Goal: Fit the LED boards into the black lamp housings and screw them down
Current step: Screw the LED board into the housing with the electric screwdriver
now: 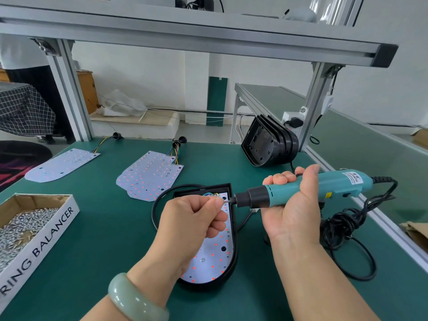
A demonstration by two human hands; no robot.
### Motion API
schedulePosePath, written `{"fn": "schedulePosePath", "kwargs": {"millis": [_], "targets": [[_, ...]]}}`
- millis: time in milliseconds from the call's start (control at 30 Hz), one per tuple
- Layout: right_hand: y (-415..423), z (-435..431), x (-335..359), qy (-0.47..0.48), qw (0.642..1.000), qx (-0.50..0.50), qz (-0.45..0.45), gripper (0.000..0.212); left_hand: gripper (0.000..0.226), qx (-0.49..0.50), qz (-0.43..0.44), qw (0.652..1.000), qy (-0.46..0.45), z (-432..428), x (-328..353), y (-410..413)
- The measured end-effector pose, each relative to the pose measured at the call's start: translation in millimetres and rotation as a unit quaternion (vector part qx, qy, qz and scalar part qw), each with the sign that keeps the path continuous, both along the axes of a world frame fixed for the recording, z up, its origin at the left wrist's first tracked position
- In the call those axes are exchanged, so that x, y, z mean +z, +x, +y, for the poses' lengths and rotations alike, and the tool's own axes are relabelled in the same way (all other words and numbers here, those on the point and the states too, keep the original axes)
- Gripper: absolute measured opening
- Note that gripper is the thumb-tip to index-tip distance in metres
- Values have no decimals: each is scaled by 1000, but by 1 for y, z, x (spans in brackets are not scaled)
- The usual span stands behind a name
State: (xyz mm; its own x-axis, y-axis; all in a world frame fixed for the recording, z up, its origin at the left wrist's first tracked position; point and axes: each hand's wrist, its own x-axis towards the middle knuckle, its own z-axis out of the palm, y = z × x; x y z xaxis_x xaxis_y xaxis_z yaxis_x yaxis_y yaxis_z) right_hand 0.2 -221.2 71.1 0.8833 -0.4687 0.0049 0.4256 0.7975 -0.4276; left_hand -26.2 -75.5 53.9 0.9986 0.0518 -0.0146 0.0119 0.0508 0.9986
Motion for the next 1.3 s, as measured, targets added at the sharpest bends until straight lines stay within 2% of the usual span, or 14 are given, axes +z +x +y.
{"fn": "schedulePosePath", "kwargs": {"millis": [300,500,600,700,767,833,900,1000,1100,1167,1300], "targets": [[-1,-2,1,21,1000,-7,12,25,26,-24,2,998,-53,-4,0,0],[-1,-2,2,24,1000,-10,12,25,5,-51,2,994,-93,-1,-3,3],[-1,-3,2,18,1000,-15,16,26,27,-37,-10,995,-90,8,1,8],[-1,-5,2,18,999,-23,22,26,18,90,-18,996,-8,34,0,22],[0,-6,2,20,999,-27,27,26,21,177,-10,972,154,56,-5,29],[0,-7,3,18,999,-29,31,26,40,180,28,932,314,72,-10,28],[0,-8,2,17,999,-30,34,26,54,120,81,906,397,75,-14,26],[0,-8,2,16,999,-31,35,26,59,43,92,883,458,60,-14,23],[1,-6,0,7,999,-33,33,26,47,23,82,869,487,46,-10,25],[1,-5,0,1,999,-32,30,26,47,4,102,876,471,41,-9,31],[2,-2,-1,-21,999,-32,21,25,37,-54,145,911,381,37,-10,39]]}}
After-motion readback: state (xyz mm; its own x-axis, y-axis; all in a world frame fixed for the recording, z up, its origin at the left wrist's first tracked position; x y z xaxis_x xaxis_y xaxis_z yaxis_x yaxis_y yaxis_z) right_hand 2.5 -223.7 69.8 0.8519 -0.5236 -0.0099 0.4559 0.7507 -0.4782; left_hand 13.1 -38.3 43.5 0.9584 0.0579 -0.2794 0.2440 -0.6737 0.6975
